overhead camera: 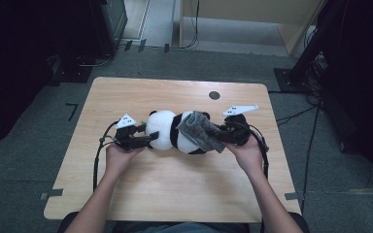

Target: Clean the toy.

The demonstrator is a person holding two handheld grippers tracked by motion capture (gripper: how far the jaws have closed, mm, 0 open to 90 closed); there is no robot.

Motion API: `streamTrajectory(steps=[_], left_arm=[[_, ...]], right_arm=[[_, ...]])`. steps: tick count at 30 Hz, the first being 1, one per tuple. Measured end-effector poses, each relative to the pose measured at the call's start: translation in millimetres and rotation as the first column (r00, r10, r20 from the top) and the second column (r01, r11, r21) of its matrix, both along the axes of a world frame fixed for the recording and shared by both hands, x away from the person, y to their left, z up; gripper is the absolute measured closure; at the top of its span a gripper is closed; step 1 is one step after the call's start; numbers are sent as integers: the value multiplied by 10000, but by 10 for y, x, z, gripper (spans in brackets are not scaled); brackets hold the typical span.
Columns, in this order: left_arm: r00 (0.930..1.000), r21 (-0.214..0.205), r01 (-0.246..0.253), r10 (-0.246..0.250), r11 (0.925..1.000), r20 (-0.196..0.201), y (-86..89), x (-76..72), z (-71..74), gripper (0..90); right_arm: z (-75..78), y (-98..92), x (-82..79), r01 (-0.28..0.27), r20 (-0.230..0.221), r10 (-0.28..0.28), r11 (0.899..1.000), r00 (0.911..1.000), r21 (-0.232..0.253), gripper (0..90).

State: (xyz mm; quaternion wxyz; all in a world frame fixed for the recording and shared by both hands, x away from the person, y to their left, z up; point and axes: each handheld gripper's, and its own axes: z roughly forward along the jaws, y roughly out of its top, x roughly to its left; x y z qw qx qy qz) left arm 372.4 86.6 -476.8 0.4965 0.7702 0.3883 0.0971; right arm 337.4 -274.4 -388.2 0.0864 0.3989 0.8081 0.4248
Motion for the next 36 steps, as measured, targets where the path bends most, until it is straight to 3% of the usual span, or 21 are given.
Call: streamTrajectory(steps=[9,18,28,34,36], left_arm=[[10000,-17,17,-17,10000,-34,6,3,3,352],[10000,-25,22,-22,10000,-15,6,4,3,351],[10000,-47,2,-2,10000,7,4,2,4,351],[10000,11,-3,3,10000,26,3,0,7,351],[10000,33,-3,3,10000,48,1,0,5,352]], right_arm=[[195,136,-31,-477,-24,481,9948,9988,902,770],[318,633,119,-1204,102,1200,9866,9927,1104,770],[111,1151,415,-1388,-365,1404,9894,9894,437,770],[-20,1274,484,-1337,-580,1329,9910,9894,-98,769],[-48,1258,489,-1266,-671,1258,9919,9898,-76,769]])
